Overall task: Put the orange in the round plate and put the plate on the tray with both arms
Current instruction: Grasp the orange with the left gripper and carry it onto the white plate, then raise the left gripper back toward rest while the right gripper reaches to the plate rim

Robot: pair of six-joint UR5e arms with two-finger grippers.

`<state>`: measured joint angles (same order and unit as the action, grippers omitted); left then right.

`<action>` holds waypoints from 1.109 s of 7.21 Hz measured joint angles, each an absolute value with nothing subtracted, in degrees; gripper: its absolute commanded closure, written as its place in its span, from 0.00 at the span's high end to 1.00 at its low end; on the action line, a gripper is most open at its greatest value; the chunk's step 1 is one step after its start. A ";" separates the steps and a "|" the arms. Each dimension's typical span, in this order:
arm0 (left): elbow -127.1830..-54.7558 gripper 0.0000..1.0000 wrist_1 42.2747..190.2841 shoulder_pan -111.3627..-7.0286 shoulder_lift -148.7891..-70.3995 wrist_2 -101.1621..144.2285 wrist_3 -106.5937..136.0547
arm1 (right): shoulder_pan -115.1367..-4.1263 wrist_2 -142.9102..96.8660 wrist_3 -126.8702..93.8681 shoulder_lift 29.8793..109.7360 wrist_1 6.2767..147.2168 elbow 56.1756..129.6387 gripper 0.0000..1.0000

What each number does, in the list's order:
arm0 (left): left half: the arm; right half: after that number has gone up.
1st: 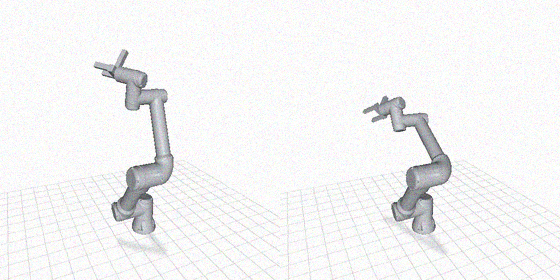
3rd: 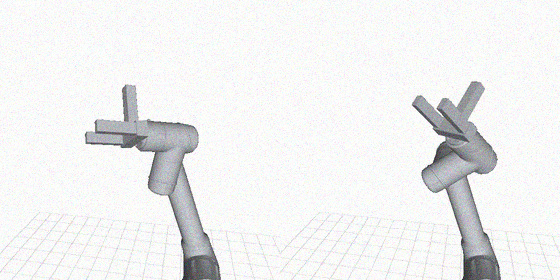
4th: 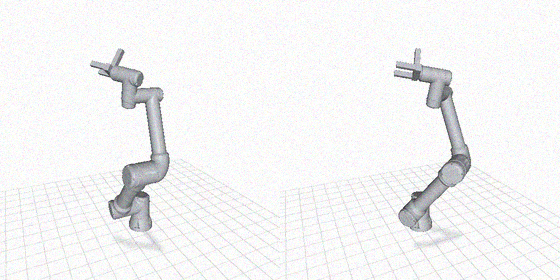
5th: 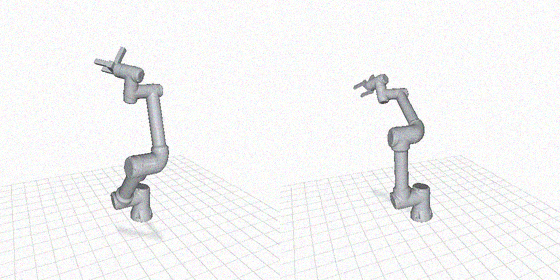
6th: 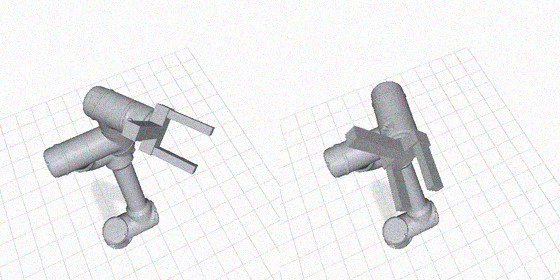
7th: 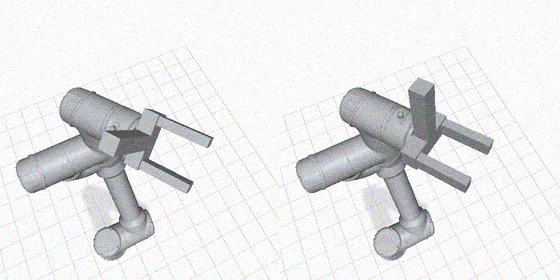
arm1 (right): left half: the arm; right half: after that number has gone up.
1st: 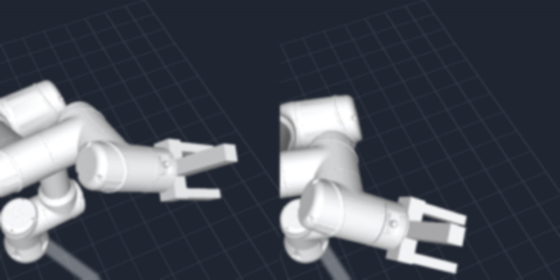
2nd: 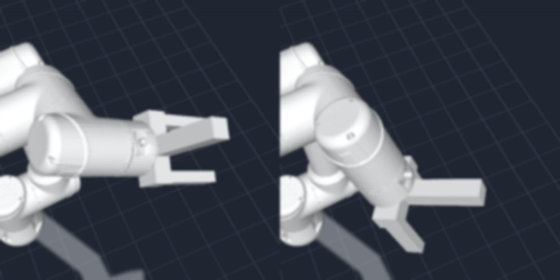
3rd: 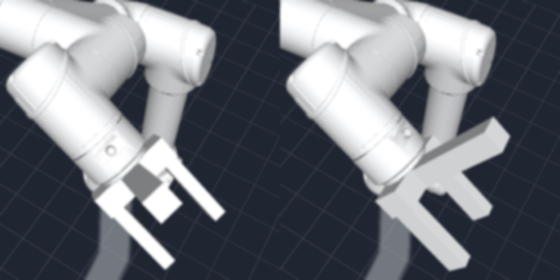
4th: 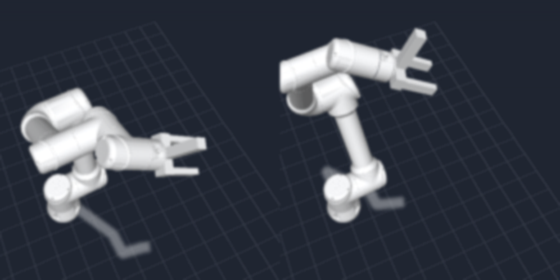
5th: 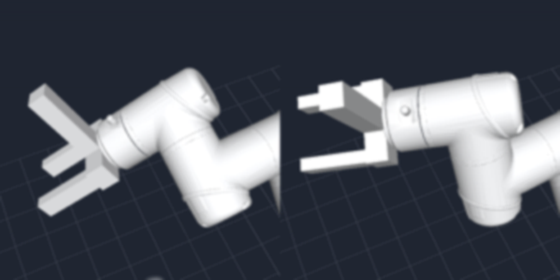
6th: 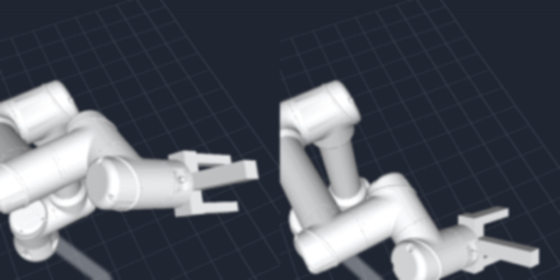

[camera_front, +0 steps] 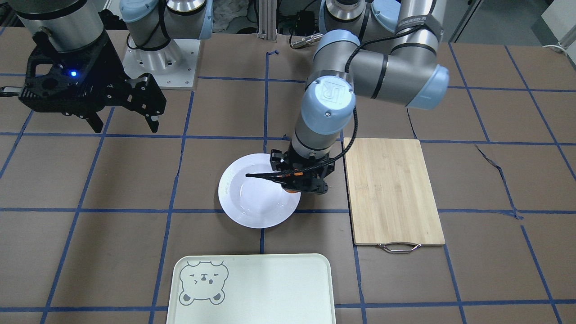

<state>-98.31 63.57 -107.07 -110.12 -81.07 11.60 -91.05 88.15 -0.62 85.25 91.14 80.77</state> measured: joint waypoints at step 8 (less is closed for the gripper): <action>-92.17 1.00 66.57 -104.09 -109.47 -80.35 14.23 | -89.61 83.17 -0.64 84.53 91.75 81.64 1.00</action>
